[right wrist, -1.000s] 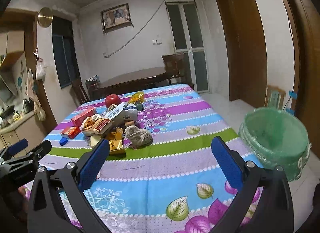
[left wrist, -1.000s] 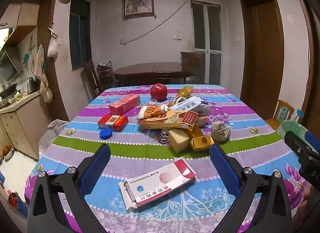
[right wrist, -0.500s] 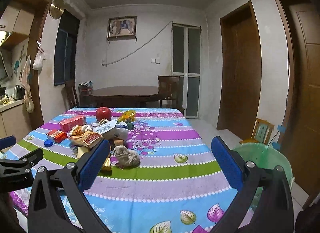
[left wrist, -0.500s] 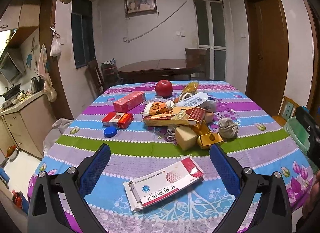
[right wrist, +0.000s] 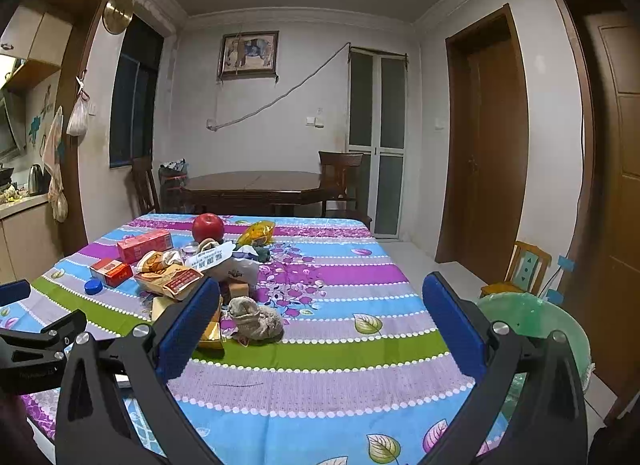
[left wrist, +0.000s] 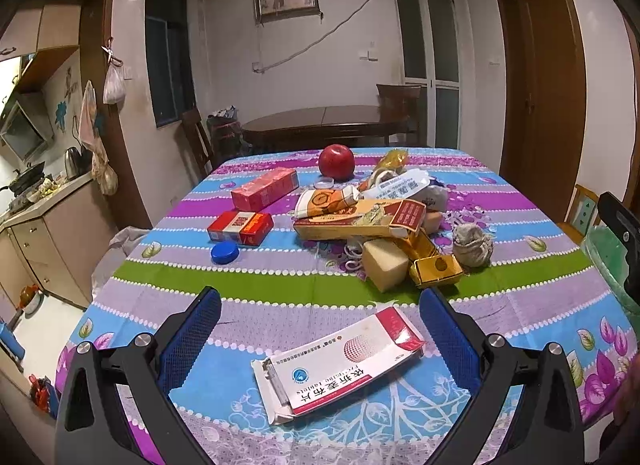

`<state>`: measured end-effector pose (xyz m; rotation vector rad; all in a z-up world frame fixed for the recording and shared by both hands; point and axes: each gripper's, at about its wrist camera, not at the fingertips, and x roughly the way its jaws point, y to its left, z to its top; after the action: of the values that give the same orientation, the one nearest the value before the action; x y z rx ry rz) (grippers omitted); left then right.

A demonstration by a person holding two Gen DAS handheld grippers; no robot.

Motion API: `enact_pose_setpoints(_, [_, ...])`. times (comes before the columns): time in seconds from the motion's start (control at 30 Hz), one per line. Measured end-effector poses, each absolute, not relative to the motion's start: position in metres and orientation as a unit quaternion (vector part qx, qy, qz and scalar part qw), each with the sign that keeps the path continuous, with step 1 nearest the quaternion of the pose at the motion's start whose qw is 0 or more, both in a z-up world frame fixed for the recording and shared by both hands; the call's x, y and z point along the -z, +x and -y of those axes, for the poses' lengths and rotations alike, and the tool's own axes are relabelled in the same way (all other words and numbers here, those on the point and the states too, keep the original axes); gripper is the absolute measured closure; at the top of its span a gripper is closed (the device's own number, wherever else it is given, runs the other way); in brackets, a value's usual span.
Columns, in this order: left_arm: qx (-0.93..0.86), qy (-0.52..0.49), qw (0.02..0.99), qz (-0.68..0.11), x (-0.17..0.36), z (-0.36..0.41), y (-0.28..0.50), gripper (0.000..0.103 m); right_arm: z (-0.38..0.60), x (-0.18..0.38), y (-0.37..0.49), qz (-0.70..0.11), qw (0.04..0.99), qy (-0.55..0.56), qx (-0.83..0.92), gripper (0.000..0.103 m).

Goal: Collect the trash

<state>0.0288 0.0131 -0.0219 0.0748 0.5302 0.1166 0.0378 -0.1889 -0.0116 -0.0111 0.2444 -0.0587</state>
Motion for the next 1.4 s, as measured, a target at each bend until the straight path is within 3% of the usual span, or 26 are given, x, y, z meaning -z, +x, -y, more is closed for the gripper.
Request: enact_pose_setpoints(1.4, [-0.074, 0.006, 0.951, -0.3, 0.047, -0.051, 0.048, 0.004, 0.148, 0.029, 0.058, -0.16, 0.986, -0.04, -0.008, 0.005])
